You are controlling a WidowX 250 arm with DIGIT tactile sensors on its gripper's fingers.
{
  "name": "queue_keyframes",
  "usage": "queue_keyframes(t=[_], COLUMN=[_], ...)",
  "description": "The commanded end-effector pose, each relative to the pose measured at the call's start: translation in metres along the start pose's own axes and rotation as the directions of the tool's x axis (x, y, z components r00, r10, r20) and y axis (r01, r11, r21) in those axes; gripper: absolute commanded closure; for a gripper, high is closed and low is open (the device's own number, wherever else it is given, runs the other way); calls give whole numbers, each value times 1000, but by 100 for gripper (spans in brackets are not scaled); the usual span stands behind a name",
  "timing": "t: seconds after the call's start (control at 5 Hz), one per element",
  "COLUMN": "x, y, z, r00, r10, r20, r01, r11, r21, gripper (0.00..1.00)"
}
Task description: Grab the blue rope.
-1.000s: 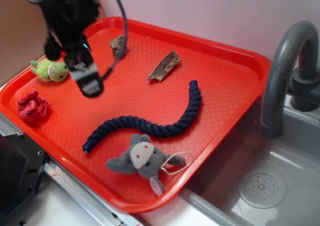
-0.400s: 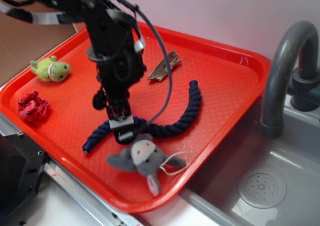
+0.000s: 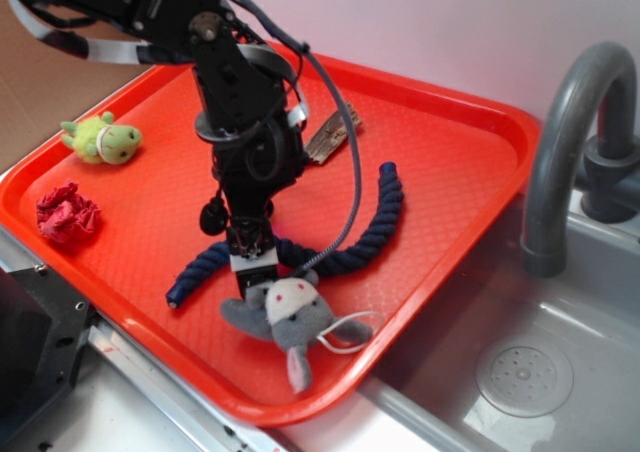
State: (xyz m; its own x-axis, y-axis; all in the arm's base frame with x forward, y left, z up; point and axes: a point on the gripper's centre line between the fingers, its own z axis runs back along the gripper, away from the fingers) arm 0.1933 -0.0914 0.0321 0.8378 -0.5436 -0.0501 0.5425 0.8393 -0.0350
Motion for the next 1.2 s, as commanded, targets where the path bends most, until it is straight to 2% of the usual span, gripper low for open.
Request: queue_keyframes(t=[0.0, 0.2, 0.4, 0.6, 0.8, 1.0], x=[-1, 1, 13, 3, -27, -68], y=[-8, -4, 9, 30, 43, 52], z=[-11, -2, 43, 94, 144, 190], r00=[999, 1000, 995, 978, 938, 833], r10=[-30, -25, 37, 138, 288, 477], r20=[-10, 2, 93, 157, 194, 281], r01=[30, 25, -38, -142, -302, -494], r11=[999, 999, 999, 990, 952, 869], r21=[40, 45, 7, 13, 45, -12], gripper=[100, 100, 100, 100, 100, 100])
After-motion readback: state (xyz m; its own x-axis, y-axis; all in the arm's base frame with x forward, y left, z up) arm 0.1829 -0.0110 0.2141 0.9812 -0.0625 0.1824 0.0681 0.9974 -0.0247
